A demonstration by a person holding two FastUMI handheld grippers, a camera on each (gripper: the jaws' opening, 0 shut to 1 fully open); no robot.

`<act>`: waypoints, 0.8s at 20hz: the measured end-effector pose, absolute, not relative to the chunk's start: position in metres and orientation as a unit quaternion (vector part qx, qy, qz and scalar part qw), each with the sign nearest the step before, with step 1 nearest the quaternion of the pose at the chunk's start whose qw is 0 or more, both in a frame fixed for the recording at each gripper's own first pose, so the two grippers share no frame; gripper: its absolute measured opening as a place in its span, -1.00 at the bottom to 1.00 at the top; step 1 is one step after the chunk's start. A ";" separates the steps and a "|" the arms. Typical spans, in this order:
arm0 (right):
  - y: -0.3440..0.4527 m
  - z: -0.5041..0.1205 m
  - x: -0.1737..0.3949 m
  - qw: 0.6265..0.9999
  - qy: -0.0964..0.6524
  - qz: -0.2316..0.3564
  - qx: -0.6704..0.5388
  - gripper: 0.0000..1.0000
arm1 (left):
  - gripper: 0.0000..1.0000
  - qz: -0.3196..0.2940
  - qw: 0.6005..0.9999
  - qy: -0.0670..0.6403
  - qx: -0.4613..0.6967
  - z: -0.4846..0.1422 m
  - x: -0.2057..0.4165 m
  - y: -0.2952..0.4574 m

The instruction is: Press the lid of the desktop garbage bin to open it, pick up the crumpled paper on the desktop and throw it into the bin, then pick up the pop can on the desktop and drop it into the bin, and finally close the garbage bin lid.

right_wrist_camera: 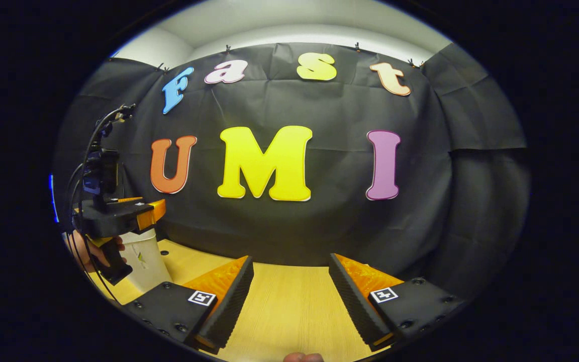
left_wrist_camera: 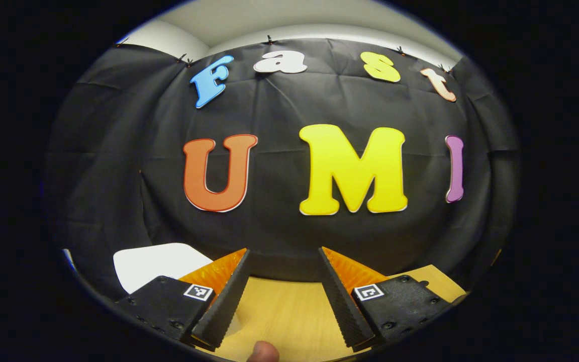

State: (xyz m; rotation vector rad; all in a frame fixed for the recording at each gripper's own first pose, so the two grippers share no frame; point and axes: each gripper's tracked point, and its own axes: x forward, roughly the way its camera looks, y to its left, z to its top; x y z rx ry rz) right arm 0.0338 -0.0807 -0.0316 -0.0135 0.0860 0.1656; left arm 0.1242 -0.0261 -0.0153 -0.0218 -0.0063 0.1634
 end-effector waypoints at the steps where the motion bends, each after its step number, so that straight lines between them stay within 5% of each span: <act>1: -0.088 -0.031 0.035 0.997 0.034 0.072 -0.007 0.91 | 0.74 0.068 0.998 -0.005 -0.014 -0.017 0.122 -0.038; 7: -0.128 -0.065 0.043 0.999 0.039 0.034 0.005 0.91 | 0.73 0.009 1.000 -0.004 -0.003 -0.045 0.108 -0.104; 16: -0.156 -0.108 0.072 1.000 0.016 0.016 0.009 0.92 | 0.73 0.014 0.999 0.019 -0.032 -0.112 0.100 -0.145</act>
